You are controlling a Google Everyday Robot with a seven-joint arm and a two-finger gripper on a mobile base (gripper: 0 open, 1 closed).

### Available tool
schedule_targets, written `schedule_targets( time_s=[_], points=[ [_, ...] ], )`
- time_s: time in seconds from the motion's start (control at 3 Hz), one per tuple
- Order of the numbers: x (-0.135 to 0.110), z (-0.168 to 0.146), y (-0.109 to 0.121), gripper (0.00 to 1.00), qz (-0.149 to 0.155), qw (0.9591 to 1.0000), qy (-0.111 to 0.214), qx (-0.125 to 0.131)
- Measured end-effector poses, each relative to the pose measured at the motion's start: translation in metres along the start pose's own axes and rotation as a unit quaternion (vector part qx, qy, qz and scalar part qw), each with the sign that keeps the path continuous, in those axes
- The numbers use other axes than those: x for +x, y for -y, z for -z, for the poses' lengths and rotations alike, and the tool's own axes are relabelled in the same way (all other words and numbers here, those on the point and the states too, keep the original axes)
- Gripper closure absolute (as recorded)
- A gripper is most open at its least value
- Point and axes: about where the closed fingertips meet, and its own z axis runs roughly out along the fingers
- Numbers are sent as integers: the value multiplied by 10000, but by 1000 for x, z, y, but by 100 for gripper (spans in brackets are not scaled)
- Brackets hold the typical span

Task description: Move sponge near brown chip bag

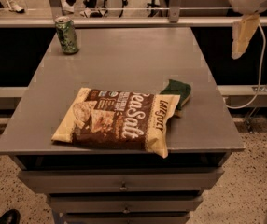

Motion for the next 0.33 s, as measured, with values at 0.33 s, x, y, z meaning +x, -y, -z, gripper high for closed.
schedule_targets(
  time_s=[0.33],
  points=[
    [-6,4,9,0,93,9999,2,83]
  ],
)
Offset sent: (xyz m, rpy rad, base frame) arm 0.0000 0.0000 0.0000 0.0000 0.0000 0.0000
